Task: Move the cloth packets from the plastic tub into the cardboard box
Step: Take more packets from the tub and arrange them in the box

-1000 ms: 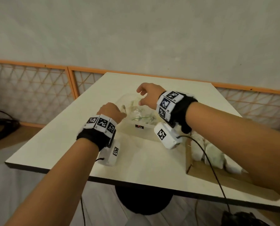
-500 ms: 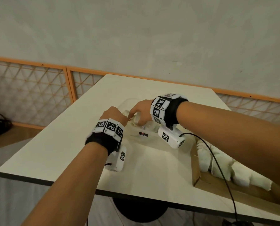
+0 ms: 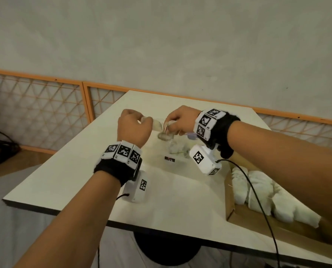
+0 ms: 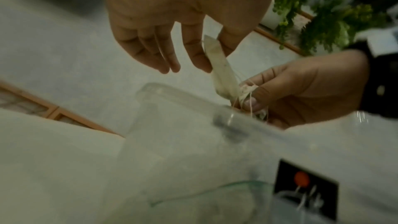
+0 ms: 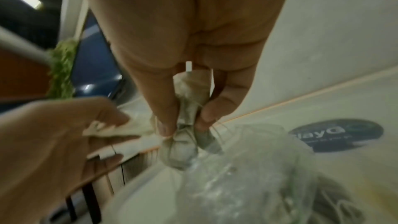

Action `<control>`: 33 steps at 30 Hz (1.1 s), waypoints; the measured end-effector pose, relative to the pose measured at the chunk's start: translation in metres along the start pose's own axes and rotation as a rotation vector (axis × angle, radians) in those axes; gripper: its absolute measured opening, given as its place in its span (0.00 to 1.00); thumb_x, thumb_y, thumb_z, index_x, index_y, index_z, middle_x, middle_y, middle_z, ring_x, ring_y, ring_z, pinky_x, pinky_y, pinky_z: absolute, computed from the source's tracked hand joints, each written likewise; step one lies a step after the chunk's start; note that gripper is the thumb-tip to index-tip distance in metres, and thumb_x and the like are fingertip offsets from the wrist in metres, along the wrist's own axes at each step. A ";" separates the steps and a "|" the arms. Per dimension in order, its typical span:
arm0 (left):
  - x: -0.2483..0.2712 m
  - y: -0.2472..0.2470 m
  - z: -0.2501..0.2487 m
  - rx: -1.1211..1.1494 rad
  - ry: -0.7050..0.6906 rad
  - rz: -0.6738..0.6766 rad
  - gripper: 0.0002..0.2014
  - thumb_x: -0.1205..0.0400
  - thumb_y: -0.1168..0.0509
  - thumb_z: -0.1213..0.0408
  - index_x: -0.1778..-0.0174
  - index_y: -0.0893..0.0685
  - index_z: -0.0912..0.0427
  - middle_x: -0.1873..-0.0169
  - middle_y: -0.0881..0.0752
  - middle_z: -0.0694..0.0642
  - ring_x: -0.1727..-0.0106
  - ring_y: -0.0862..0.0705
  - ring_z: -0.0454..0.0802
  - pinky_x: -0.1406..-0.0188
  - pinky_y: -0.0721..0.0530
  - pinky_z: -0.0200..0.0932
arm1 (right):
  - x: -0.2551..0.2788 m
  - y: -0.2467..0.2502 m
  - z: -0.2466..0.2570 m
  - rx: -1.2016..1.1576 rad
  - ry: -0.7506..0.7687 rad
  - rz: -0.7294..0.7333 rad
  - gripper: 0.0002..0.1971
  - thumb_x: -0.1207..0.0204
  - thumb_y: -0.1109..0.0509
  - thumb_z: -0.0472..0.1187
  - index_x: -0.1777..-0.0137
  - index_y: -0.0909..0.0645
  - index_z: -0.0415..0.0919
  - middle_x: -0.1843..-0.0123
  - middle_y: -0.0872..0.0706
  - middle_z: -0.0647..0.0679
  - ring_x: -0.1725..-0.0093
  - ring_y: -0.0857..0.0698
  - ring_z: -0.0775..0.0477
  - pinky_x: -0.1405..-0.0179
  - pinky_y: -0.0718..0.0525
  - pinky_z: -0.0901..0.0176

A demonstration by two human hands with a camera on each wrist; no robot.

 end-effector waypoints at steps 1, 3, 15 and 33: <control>0.000 -0.001 -0.003 0.030 0.030 0.041 0.14 0.22 0.38 0.65 0.74 0.26 0.61 0.69 0.26 0.54 0.64 0.27 0.52 0.66 0.32 0.41 | 0.001 0.005 -0.002 -0.076 -0.003 -0.010 0.07 0.30 0.28 0.35 0.54 0.13 0.43 0.62 0.14 0.46 0.68 0.17 0.52 0.65 0.16 0.66; -0.003 -0.008 -0.002 0.105 0.140 0.142 0.15 0.22 0.39 0.63 0.75 0.31 0.61 0.76 0.34 0.55 0.70 0.34 0.52 0.71 0.39 0.43 | 0.004 0.012 -0.003 -0.189 -0.008 -0.008 0.06 0.31 0.26 0.34 0.58 0.13 0.45 0.63 0.14 0.44 0.65 0.17 0.50 0.61 0.15 0.63; 0.003 -0.034 0.012 0.363 0.383 0.244 0.09 0.20 0.44 0.73 0.64 0.33 0.59 0.56 0.11 0.63 0.56 0.12 0.56 0.58 0.13 0.48 | 0.006 0.049 0.008 -0.643 0.068 -0.151 0.07 0.29 0.29 0.28 0.61 0.17 0.40 0.67 0.19 0.45 0.73 0.21 0.55 0.72 0.21 0.67; 0.013 -0.050 0.006 0.779 0.600 0.400 0.06 0.14 0.42 0.64 0.48 0.23 0.62 0.73 0.18 0.56 0.82 0.20 0.44 0.88 0.31 0.30 | 0.011 -0.011 -0.006 -0.183 -0.044 -0.091 0.27 0.30 0.25 0.50 0.36 0.33 0.47 0.48 0.22 0.52 0.58 0.16 0.49 0.62 0.20 0.59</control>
Point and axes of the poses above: each hand's wrist, its own x-axis away from the middle knuckle, its own y-axis out of the back of the hand, z = x × y, the point moved 6 cm from there along -x, towards the middle knuckle
